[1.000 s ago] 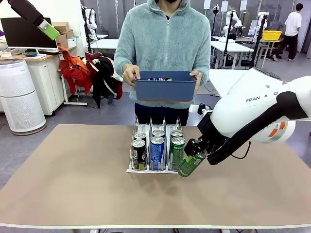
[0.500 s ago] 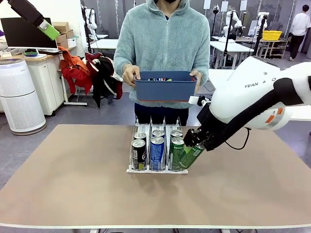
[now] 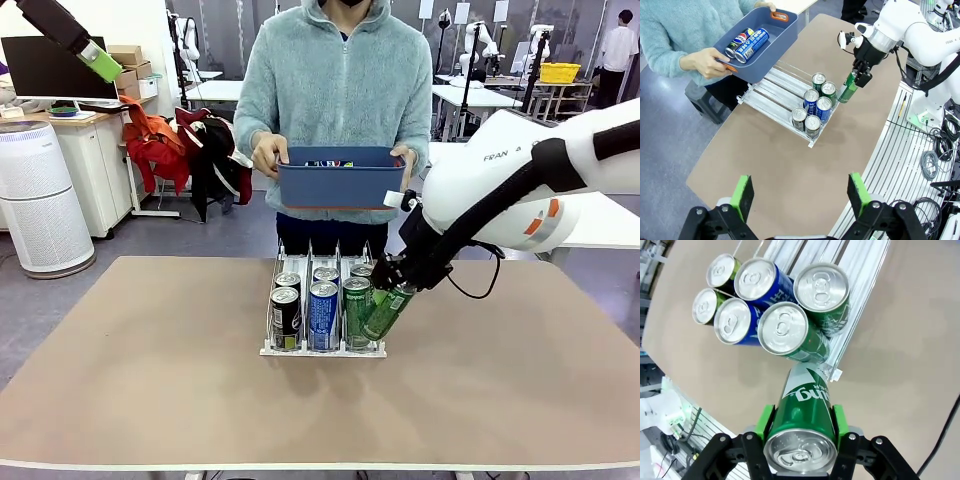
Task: Fill the beverage cans into the dispenser.
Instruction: Place the picked Sprite in the line of the Automatic Can Dispenser with the same cans.
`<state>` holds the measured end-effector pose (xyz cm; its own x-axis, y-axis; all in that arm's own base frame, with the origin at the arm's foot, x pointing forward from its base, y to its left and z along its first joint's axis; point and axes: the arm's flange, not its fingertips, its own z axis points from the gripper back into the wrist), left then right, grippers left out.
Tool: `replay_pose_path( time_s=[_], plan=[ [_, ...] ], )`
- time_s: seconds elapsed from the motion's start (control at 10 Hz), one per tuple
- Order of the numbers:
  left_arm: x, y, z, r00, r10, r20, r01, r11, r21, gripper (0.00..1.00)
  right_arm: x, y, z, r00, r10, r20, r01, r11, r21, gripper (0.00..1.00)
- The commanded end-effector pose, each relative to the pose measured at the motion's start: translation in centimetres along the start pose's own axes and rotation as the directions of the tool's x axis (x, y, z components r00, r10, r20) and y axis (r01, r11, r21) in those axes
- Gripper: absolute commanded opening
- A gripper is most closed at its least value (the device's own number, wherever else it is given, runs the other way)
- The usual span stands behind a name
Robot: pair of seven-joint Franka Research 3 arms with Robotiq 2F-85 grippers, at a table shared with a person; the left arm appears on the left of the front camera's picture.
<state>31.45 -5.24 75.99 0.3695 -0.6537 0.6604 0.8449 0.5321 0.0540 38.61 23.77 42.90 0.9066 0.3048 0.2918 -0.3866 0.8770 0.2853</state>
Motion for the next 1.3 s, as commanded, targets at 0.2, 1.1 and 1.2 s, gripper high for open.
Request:
replay_pose_path(
  time_s=[0.2, 1.1, 1.2],
  plan=[
    [-0.1, 0.0, 0.0, 1.000, -0.002, -0.009, 0.002, 1.000, 0.004, 1.00, 2.9, 1.1, -1.3, 1.000, -0.022, 0.010, 0.022, 1.000, 0.015, 0.58],
    [-0.1, 0.0, 0.0, 1.000, -0.002, -0.009, 0.002, 1.000, 0.004, 1.00, 6.9, 1.2, -3.3, 0.999, -0.007, 0.052, 0.012, 0.995, -0.100, 0.58],
    [-0.1, 0.0, 0.0, 1.000, -0.002, -0.009, 0.002, 1.000, 0.004, 1.00, 7.1, 1.3, -3.7, 0.998, -0.012, 0.055, 0.018, 0.995, -0.103, 0.58]
  ],
)
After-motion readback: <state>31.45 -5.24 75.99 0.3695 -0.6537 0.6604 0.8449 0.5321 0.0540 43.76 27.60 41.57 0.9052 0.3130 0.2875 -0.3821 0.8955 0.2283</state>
